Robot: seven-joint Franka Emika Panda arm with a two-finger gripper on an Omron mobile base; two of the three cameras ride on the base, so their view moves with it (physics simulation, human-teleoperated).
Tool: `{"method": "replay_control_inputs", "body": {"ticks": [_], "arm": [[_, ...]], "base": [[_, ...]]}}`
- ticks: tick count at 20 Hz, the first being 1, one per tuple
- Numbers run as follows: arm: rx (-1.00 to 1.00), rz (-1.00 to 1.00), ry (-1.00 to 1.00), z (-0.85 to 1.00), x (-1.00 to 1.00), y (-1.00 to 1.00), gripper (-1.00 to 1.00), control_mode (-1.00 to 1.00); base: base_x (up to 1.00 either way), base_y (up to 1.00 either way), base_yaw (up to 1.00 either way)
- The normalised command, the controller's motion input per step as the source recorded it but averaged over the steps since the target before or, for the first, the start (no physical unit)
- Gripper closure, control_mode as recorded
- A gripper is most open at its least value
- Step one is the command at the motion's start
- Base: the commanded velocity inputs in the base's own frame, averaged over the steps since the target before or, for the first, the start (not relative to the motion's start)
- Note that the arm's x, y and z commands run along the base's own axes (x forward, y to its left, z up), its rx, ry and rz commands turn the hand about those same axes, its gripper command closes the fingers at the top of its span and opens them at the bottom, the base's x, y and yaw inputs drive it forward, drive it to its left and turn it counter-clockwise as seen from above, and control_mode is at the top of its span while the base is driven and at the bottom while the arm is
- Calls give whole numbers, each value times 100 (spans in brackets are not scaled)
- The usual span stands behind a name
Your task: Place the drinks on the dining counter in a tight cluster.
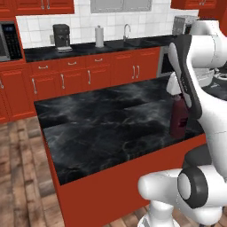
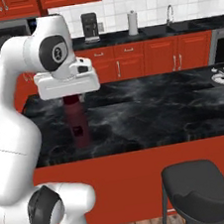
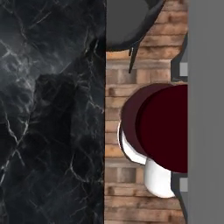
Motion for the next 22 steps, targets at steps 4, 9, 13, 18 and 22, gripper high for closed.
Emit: {"method": "replay_control_inputs", "body": {"ticks": [4,9,13,18,22], "arm": [[10,14,-31,-15,83,-1,100,-100],[-1,1,-2,-7,96,0,100,-100],[-10,-7,18,-3,99,0,100,-100],[-3,-13,7,-37,83,0,100,-100],[0,-3,3,-39,67,0,100,-100]], "base": [[0,0,0],[0,0,0],[0,0,0],[0,0,0],[0,0,0]]}}
